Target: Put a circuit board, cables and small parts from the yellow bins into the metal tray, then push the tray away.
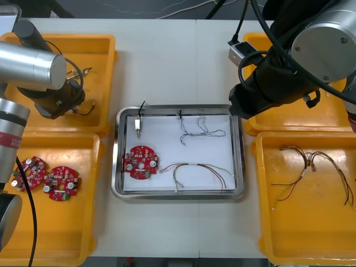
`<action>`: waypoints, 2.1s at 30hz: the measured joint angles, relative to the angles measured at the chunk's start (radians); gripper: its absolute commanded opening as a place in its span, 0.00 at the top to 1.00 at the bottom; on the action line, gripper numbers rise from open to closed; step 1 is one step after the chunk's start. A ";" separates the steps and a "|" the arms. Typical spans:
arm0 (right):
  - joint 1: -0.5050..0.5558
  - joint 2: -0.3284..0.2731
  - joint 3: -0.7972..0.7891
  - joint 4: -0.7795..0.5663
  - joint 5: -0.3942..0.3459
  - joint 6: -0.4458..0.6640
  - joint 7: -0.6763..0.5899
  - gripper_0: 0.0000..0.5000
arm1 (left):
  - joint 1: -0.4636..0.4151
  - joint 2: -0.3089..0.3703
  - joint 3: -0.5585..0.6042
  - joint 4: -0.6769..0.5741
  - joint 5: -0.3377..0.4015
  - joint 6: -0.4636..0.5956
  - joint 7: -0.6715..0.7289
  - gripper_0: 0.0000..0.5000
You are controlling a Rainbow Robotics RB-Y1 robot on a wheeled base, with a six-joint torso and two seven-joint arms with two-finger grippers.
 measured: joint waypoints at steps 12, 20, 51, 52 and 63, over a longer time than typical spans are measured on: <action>0.034 -0.044 -0.069 -0.006 -0.007 0.000 -0.148 0.00 | -0.001 -0.004 0.000 0.033 -0.009 -0.014 0.000 0.40; 0.059 -0.086 -0.074 -0.016 -0.007 0.000 -0.232 0.00 | -0.001 -0.004 0.000 0.040 -0.011 -0.018 0.000 1.00; 0.193 -0.163 -0.235 -0.018 -0.094 0.000 -0.234 0.00 | -0.004 -0.003 0.000 -0.137 0.046 0.165 0.000 1.00; 0.202 -0.163 -0.250 -0.018 -0.111 0.000 -0.234 0.00 | -0.004 -0.002 0.000 -0.145 0.049 0.172 0.000 1.00; 0.285 -0.165 -0.380 -0.053 -0.155 0.000 -0.234 0.00 | -0.005 0.032 0.000 -0.251 0.119 0.294 -0.031 1.00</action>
